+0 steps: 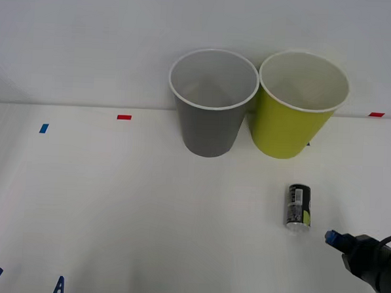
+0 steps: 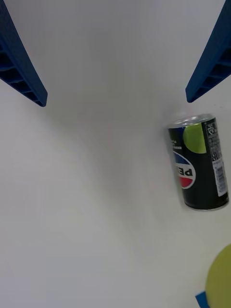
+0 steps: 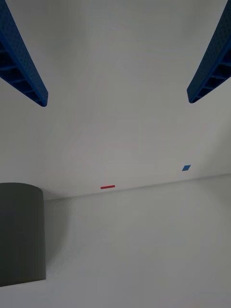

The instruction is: Put cans in the gray bin and PET bottles in the light green bin.

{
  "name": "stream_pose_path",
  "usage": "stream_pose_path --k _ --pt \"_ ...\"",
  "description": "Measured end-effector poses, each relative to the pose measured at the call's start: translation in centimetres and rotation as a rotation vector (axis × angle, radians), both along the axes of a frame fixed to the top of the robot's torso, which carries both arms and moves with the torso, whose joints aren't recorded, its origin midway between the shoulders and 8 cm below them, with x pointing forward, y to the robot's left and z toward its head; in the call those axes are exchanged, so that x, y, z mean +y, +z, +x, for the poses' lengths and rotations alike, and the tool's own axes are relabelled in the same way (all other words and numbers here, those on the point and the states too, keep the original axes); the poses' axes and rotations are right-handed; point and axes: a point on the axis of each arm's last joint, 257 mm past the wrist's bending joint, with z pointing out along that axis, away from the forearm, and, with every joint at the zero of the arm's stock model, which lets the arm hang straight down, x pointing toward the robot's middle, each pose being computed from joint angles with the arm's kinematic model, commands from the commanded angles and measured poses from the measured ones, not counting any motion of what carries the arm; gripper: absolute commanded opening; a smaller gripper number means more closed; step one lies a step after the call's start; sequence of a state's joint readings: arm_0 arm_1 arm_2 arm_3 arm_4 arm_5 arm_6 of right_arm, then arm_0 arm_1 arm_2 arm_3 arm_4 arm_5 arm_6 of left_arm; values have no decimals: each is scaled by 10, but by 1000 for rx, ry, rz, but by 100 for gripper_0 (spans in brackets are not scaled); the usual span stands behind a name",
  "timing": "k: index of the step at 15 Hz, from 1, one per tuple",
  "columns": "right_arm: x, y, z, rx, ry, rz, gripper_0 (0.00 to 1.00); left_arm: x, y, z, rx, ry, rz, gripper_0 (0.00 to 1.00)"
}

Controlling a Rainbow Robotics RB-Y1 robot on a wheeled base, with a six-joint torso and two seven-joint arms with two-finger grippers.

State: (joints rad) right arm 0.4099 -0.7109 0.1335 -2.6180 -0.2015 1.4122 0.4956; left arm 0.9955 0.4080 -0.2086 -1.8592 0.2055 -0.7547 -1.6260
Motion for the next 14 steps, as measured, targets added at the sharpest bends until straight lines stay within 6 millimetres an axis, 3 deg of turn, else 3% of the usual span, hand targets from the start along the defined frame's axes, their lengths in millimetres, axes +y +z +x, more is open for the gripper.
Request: stream_pose_path --k 3,10,14 --pt "22 10 9 45 -10 63 100 0 0 0 0 0 0 100" --pt "70 50 23 108 189 95 100 0 0 0 0 0 0 100" --pt "66 64 33 139 248 89 100 0 0 0 0 0 0 100"
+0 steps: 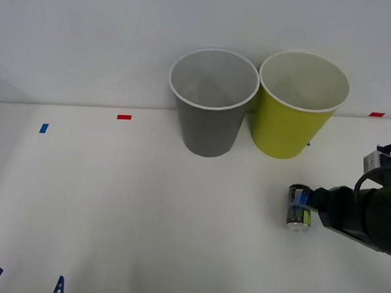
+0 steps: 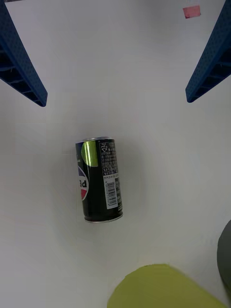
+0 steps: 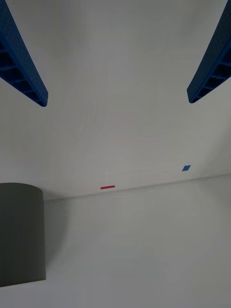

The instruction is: Put cans in the gray bin and PET bottles in the light green bin.

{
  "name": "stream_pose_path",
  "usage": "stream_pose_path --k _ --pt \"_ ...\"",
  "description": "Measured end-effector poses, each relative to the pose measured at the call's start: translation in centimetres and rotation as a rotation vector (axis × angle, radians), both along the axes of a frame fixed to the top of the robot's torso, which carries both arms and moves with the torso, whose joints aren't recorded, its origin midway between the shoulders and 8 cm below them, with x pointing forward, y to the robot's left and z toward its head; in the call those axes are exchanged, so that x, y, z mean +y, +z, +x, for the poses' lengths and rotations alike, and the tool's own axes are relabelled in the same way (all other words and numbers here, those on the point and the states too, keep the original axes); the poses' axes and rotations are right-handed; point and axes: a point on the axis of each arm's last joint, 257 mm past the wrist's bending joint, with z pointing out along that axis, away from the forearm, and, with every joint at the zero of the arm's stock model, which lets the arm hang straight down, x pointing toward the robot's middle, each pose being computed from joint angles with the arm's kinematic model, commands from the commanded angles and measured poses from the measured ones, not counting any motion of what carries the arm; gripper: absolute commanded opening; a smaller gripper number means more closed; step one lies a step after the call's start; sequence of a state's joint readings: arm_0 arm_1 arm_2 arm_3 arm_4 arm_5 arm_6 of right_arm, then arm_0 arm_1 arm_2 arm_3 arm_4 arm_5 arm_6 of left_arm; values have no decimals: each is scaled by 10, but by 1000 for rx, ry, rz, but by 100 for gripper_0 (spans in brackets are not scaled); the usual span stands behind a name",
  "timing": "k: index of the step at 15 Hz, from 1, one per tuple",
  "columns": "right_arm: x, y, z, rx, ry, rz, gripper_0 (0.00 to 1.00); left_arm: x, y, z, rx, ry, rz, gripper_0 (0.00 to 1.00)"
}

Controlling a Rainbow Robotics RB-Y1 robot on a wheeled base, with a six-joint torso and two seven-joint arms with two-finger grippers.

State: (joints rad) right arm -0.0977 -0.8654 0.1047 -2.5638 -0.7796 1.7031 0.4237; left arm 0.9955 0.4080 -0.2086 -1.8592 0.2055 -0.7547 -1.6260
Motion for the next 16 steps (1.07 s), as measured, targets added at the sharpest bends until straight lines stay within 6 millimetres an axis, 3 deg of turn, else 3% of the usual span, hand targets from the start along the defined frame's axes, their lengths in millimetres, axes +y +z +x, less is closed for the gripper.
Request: stream_pose_path --k 4,8,12,16 --pt "-24 -4 23 10 85 -106 100 0 0 0 0 0 0 100" --pt "-36 -15 41 17 150 -153 100 0 0 0 0 0 0 100" --pt "-48 -32 61 18 131 -153 100 0 0 0 0 0 0 100" --pt "-58 -36 72 13 99 -147 100 0 0 0 0 0 0 100"
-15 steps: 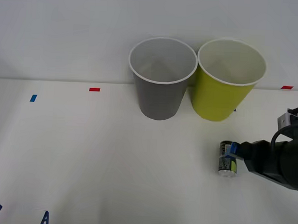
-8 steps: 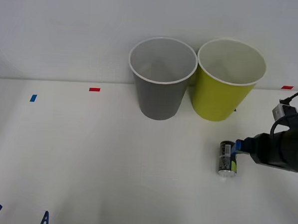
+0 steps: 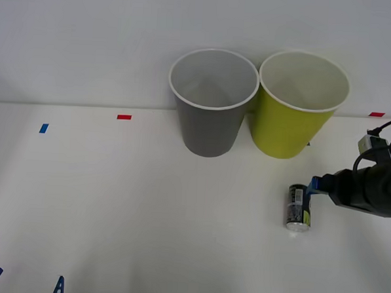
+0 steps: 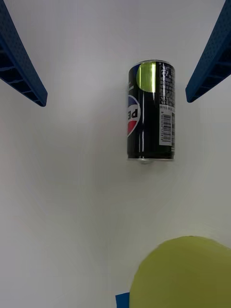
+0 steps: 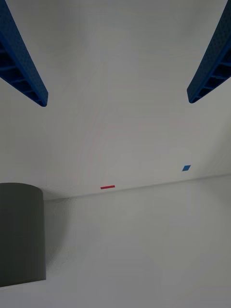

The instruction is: Put cans in the gray bin and PET bottles in the light green bin.

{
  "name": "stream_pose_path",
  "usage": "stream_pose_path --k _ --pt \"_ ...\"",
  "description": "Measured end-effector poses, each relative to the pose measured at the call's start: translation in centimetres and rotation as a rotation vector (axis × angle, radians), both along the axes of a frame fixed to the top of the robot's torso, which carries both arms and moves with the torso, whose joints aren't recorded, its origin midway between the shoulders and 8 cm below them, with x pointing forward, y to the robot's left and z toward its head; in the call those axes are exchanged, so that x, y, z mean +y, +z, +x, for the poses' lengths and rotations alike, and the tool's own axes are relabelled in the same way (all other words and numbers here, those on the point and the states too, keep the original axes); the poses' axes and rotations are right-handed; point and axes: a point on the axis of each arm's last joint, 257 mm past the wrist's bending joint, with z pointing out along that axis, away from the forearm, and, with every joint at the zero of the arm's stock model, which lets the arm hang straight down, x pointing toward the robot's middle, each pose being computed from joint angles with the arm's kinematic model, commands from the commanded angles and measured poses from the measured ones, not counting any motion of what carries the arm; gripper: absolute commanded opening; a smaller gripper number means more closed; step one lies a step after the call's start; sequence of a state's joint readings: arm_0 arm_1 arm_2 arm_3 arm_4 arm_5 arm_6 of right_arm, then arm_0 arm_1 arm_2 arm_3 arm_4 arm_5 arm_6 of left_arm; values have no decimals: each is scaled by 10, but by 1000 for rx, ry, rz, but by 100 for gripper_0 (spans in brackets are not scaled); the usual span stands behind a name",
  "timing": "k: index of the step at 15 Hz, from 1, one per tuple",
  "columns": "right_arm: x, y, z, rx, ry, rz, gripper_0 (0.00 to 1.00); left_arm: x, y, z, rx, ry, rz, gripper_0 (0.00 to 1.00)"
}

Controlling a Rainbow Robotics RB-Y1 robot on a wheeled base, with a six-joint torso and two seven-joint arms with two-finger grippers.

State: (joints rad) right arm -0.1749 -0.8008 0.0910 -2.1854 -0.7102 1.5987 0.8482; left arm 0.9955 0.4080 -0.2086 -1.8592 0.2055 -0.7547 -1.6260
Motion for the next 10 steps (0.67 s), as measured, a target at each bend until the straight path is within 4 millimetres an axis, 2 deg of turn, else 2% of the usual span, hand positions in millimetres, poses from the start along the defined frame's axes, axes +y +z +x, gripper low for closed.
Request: stream_pose_path --k 5,10 --pt "10 -14 12 23 -19 51 100 0 0 0 0 0 0 100" --pt "2 -22 19 27 -16 34 100 0 0 0 0 0 0 100"
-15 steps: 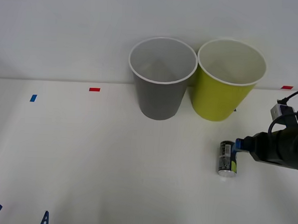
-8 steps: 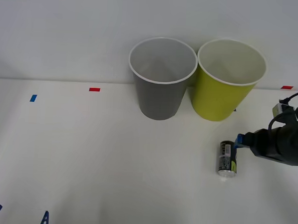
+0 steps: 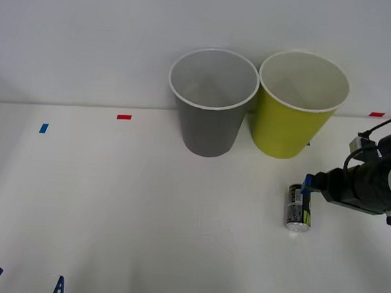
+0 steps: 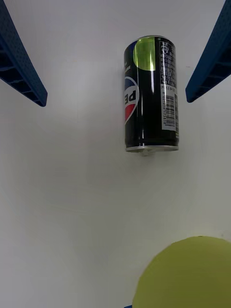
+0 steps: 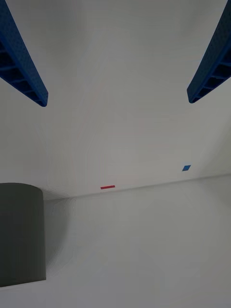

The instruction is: Put cans in the gray bin and PET bottles in the light green bin.

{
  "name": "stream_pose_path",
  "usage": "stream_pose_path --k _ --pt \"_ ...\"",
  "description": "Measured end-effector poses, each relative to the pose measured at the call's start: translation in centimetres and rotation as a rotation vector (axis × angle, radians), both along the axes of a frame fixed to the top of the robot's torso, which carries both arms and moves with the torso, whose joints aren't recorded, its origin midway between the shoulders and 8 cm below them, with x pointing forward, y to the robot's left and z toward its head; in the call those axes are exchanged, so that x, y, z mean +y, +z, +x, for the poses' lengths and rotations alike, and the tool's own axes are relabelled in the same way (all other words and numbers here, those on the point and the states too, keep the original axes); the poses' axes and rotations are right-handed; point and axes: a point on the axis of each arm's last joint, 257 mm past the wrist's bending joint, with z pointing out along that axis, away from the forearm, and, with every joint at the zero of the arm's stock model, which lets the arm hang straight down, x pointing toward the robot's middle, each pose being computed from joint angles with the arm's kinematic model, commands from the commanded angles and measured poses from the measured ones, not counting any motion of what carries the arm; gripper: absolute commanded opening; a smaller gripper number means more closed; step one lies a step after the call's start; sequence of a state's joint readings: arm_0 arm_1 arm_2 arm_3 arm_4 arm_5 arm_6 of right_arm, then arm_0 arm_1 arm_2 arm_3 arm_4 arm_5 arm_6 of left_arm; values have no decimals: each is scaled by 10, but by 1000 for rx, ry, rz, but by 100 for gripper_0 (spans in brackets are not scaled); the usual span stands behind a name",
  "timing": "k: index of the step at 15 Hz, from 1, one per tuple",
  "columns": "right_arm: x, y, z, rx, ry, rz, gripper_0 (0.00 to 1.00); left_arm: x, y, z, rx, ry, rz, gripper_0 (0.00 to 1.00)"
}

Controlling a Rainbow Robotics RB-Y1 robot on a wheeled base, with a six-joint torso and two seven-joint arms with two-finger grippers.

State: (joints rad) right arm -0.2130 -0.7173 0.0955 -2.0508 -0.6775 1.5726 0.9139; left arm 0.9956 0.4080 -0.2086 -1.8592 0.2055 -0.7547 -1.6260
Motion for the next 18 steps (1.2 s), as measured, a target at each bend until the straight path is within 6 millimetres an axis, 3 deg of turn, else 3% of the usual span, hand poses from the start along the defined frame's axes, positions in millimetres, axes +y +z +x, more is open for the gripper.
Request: stream_pose_path --k 4,18 --pt "5 -14 14 -7 -2 1 100 0 0 0 0 0 0 100" --pt "33 -49 23 12 12 52 100 0 0 0 0 0 0 100"
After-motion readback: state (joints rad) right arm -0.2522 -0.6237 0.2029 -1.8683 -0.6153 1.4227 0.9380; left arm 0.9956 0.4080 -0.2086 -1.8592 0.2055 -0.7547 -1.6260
